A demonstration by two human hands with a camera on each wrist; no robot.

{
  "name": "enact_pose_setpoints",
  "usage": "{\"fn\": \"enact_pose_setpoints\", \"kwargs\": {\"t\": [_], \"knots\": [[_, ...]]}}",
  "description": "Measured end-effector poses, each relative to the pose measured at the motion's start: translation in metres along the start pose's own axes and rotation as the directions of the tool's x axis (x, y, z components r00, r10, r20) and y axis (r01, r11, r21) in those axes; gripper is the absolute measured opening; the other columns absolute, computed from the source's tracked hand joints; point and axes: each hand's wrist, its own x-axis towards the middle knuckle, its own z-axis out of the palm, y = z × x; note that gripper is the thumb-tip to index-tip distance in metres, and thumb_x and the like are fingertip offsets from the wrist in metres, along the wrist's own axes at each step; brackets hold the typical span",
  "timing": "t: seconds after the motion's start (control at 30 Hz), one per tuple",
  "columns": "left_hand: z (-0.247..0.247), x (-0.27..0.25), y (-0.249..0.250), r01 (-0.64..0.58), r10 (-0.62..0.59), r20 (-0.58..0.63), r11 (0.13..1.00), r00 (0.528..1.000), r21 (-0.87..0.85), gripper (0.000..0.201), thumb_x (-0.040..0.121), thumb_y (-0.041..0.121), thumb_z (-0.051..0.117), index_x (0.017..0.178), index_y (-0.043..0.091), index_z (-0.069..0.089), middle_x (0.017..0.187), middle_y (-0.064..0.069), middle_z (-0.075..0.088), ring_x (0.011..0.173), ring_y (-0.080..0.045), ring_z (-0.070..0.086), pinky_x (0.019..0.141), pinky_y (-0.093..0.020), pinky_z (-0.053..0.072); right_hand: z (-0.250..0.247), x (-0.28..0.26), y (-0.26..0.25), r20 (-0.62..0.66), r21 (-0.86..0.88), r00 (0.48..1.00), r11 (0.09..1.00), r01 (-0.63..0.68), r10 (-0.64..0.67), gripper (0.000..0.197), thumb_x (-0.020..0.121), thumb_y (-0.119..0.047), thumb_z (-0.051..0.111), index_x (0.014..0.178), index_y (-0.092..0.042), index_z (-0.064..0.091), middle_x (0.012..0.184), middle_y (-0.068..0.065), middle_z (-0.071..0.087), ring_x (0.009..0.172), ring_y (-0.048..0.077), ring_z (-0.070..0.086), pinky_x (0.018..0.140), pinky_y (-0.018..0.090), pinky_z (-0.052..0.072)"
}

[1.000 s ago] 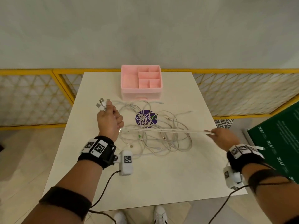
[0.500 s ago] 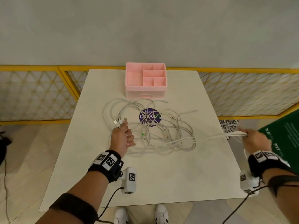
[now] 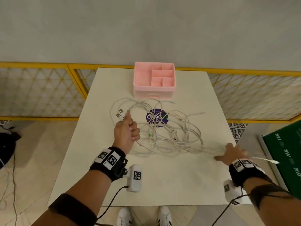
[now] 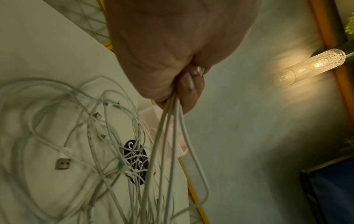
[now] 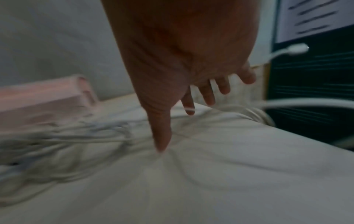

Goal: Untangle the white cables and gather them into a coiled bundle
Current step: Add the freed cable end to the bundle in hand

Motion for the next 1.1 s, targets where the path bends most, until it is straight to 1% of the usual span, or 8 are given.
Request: {"fn": "enact_pose_setpoints", "kwargs": {"t": [0.07,0.17,0.27,0.4,0.6,0.77,0.9,1.1], "knots": [[0.009,-0.003,-0.003,-0.002,0.002,0.009,1.0,1.0,0.002,0.046,0.104,0.042,0.047,0.066,0.021,0.035,0.052,0.006,0.027,0.039,-0.007,0.019,0.038,-0.017,0.015,-0.021,-0.027,-0.033,-0.148,0.092,0.95,0.952,0.292,-0.277,0.107,0.065,-0.07,0.076,0.149,-0.022,0.03,0.152,0.008,0.033,0.141,0.033,0.03,0.113,0.051,0.034],[0.021,-0.008,-0.011,0.006,-0.006,0.037,1.0,0.999,-0.007,0.048,0.106,0.038,0.045,0.063,0.019,0.036,0.052,0.004,0.028,0.039,-0.007,0.023,0.039,-0.019,0.02,-0.05,-0.089,-0.096,-0.376,0.338,0.668,0.577,0.744,-0.642,0.099,0.065,-0.062,0.082,0.147,-0.027,0.04,0.149,-0.002,0.042,0.137,0.016,0.037,0.116,0.039,0.033],[0.03,-0.012,-0.022,0.026,-0.024,0.054,0.998,0.998,-0.049,0.044,0.107,0.034,0.044,0.067,0.017,0.039,0.054,0.002,0.03,0.041,-0.01,0.027,0.041,-0.022,0.026,-0.057,-0.142,-0.151,-0.288,0.401,0.497,0.368,0.839,-0.818,0.096,0.067,-0.072,0.074,0.146,-0.031,0.039,0.142,-0.009,0.051,0.127,0.006,0.048,0.108,0.029,0.04],[0.028,-0.012,-0.025,0.023,-0.021,0.025,0.996,0.999,-0.086,0.038,0.107,0.029,0.044,0.072,0.015,0.042,0.06,0.0,0.036,0.047,-0.013,0.035,0.049,-0.028,0.039,-0.034,-0.155,-0.189,-0.319,0.183,0.511,0.478,0.859,-0.798,0.036,0.098,-0.054,0.049,0.108,-0.02,0.054,0.089,0.005,0.069,0.085,0.027,0.065,0.082,0.04,0.047],[0.003,-0.001,-0.008,0.013,-0.021,-0.052,0.989,0.998,-0.144,0.032,0.107,0.023,0.045,0.077,0.012,0.045,0.062,-0.004,0.045,0.056,-0.02,0.047,0.073,-0.044,0.056,0.006,-0.116,-0.156,-0.356,-0.154,0.548,0.626,0.764,-0.757,0.044,0.103,-0.048,0.015,0.087,-0.023,0.048,0.076,0.002,0.067,0.077,0.024,0.066,0.116,0.052,0.02],[-0.007,-0.001,-0.01,0.082,-0.084,-0.003,0.98,0.996,-0.183,0.036,0.107,0.025,0.042,0.072,0.015,0.043,0.061,-0.001,0.042,0.053,-0.017,0.042,0.068,-0.038,0.048,0.016,-0.094,-0.124,-0.51,-0.205,0.404,0.563,0.801,-0.76,0.033,0.098,-0.041,0.049,0.076,-0.017,0.053,0.056,0.006,0.063,0.05,0.035,0.059,0.052,0.03,0.039],[-0.012,0.0,-0.013,0.09,-0.086,0.036,0.987,0.996,-0.132,0.039,0.108,0.029,0.038,0.073,0.017,0.045,0.054,0.005,0.032,0.044,-0.011,0.029,0.05,-0.027,0.035,0.006,-0.085,-0.105,-0.615,-0.32,0.276,0.553,0.769,-0.739,0.037,0.092,-0.044,0.042,0.068,-0.018,0.056,0.048,0.001,0.058,0.04,0.027,0.051,0.053,0.026,0.036],[-0.02,0.002,-0.012,0.019,-0.02,-0.007,0.998,1.0,-0.066,0.04,0.109,0.034,0.035,0.073,0.018,0.041,0.052,0.007,0.026,0.041,-0.007,0.02,0.038,-0.02,0.019,0.011,-0.066,-0.08,-0.494,-0.15,0.508,0.644,0.75,-0.706,0.043,0.09,-0.058,0.033,0.074,-0.022,0.051,0.062,0.0,0.063,0.056,0.029,0.062,0.047,0.028,0.033]]}}
